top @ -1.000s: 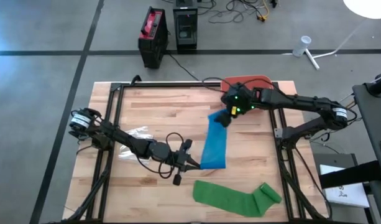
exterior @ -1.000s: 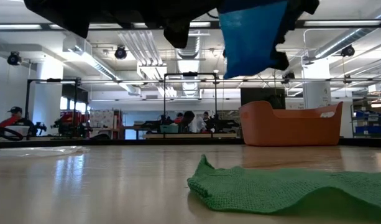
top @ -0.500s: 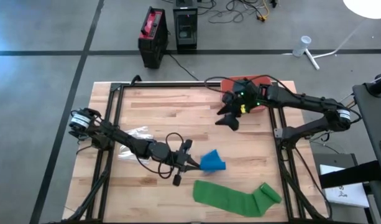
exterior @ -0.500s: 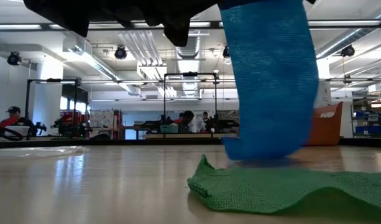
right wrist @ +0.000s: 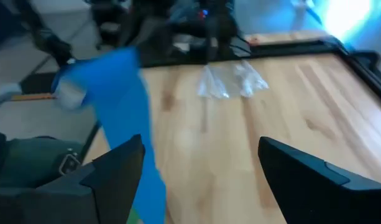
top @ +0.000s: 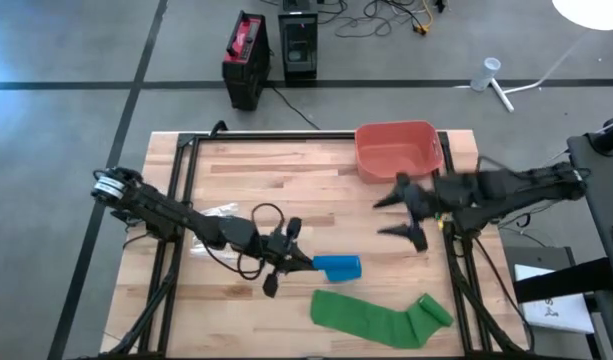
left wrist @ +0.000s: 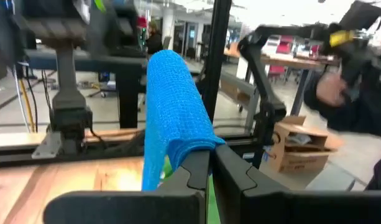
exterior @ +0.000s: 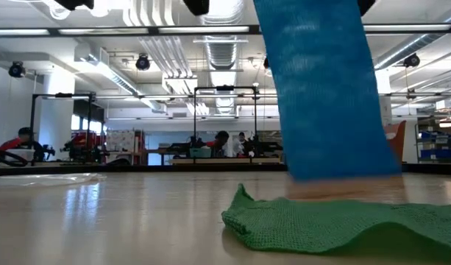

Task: Roll bandage
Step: Roll the blue bandage

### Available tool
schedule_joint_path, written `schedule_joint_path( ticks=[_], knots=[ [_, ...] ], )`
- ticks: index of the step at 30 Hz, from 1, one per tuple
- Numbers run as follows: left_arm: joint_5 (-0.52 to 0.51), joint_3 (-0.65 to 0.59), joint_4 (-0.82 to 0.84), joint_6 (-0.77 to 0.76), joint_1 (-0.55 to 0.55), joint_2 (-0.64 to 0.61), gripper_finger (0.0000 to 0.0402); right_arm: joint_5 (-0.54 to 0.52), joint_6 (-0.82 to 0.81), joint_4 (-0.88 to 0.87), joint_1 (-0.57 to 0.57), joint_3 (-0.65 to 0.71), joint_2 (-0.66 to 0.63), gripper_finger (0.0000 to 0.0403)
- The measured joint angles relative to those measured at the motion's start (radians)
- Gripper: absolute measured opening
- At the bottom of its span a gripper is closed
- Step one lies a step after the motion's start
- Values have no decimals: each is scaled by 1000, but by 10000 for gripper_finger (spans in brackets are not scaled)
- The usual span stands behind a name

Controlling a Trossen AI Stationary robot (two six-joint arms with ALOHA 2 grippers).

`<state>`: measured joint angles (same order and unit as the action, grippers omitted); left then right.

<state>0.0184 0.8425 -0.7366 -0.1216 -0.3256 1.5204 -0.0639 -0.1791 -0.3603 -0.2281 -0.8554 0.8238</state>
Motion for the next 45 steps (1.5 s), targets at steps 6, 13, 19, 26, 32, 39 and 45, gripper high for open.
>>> schedule_joint_path(
  ticks=[6, 13, 19, 26, 32, 39, 45],
  knots=[
    [1, 0, -3, -41, 0, -37, 0, -111, 97, 519, -129, 262, 59, 309],
    [-19, -1, 33, -61, 1, -38, 0, -119, 161, 672, -132, 281, 172, 309],
    [-59, -1, 71, -54, 13, -40, 0, -42, 140, 677, -132, 232, 256, 309],
    [-60, -1, 80, -41, 20, -44, 0, -41, 92, 642, -132, 200, 311, 309],
    [-62, -1, 82, -40, 20, -45, 0, -42, 81, 643, -125, 157, 427, 309],
    [-56, -2, 84, -40, 19, -45, 0, -44, 238, 568, -118, 63, 524, 269],
    [-19, -2, 87, -40, 19, -45, 0, -93, 353, 462, -119, -4, 536, 142]
  ],
)
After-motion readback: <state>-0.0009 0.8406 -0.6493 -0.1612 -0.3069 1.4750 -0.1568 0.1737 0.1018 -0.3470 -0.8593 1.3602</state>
